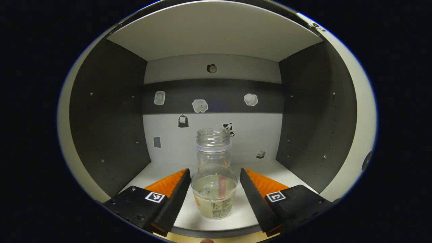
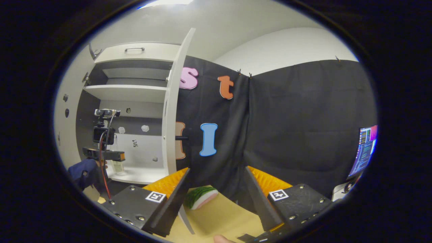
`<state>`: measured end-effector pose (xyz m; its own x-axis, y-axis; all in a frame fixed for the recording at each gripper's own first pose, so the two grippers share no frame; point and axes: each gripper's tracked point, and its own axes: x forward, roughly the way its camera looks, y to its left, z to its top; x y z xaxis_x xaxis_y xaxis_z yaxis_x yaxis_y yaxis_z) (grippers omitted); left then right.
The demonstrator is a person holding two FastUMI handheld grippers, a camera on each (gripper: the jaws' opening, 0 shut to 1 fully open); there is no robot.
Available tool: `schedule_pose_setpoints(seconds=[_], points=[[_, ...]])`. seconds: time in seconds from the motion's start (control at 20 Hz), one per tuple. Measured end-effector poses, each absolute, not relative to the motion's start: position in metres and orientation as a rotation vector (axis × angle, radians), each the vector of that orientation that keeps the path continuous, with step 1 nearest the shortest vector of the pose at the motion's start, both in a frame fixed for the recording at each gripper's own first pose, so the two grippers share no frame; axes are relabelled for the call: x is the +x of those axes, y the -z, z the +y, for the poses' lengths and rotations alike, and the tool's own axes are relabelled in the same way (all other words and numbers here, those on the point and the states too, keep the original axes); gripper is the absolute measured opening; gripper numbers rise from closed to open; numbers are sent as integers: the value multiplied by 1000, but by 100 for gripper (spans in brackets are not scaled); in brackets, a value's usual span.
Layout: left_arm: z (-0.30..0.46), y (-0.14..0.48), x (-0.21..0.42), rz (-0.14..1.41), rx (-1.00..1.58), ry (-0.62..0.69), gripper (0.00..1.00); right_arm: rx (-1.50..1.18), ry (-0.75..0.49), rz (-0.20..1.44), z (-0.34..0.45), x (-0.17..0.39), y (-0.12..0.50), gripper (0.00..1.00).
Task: Grasp the bottle in the cabinet with the left hand and place it on the coaster, then close the right door with the right hand and the left door with the left hand.
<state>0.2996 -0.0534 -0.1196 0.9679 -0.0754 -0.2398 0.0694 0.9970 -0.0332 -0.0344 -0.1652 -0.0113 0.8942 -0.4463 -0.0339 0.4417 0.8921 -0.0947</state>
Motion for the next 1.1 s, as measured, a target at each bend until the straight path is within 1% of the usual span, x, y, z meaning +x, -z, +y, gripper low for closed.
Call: schedule_pose_setpoints(seconds=[0.05,0.1,0.15,0.2,0.25,0.3,0.65,0.7,0.75,0.85,0.9,0.95,1.0,1.1], points=[[-53,121,300,250,-28,76,92,-87,463,54,-165,-35,11,93],[-53,120,301,243,-34,81,83,-88,464,53,-166,-34,10,93],[-54,119,301,243,-39,89,82,-85,464,52,-166,-34,11,93],[-55,120,300,245,-41,94,80,-80,463,50,-166,-34,10,95],[-54,120,300,246,-41,99,80,-74,461,47,-167,-35,10,95],[-55,120,300,246,-46,106,80,-71,460,45,-167,-35,9,93],[-58,101,278,218,-64,160,78,-68,446,39,-167,-40,6,93],[-59,96,272,210,-63,171,78,-67,443,39,-167,-41,5,93],[-61,92,266,202,-61,184,78,-64,438,38,-166,-41,5,95],[-65,85,250,188,-56,217,78,-59,427,37,-166,-44,4,95],[-68,82,240,184,-57,235,78,-57,420,37,-166,-43,4,93],[-71,80,232,181,-61,251,78,-55,413,36,-165,-44,4,93],[-73,78,222,180,-68,268,78,-53,406,37,-165,-44,4,95],[-77,76,202,180,-83,298,78,-53,391,35,-163,-46,2,95]])
